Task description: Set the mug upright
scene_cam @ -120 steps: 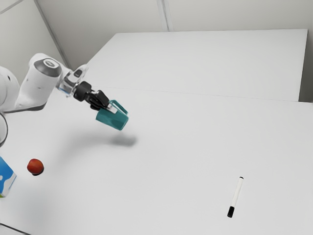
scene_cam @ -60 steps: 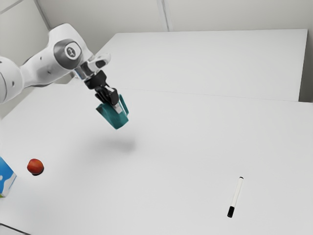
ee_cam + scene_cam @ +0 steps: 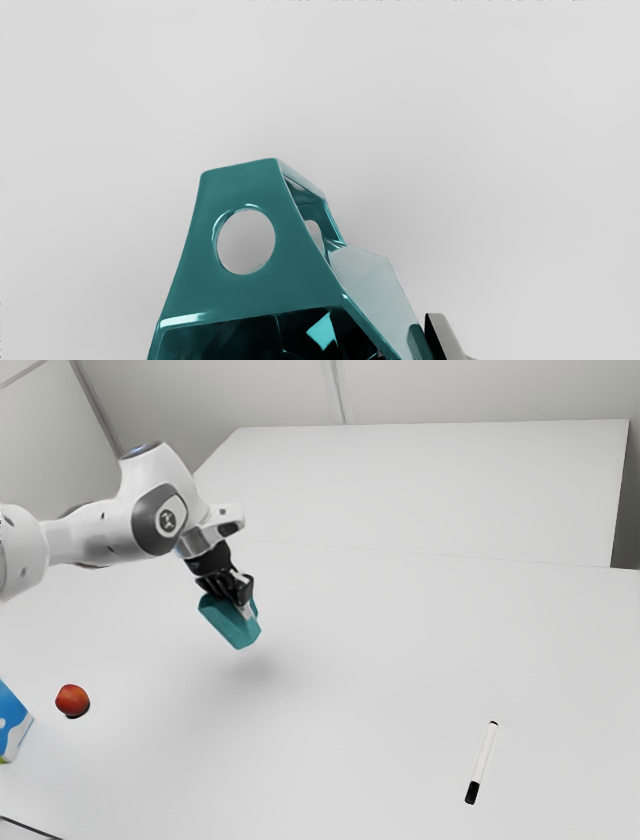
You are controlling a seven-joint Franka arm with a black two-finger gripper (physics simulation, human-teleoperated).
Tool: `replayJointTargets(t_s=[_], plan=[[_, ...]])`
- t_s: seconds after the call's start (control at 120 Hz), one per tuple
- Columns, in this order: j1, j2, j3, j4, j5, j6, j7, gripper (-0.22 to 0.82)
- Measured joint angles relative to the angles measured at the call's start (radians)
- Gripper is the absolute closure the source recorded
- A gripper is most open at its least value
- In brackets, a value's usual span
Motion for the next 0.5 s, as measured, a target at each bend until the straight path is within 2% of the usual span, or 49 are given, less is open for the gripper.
replayJointTargets(t_s=[0.3, 0.5], plan=[[-0.017, -0.013, -0.017, -0.126, 0.039, 0.205, -0.095, 0.78], [-0.036, -0.043, -0.017, -0.186, 0.044, 0.273, -0.148, 0.78]])
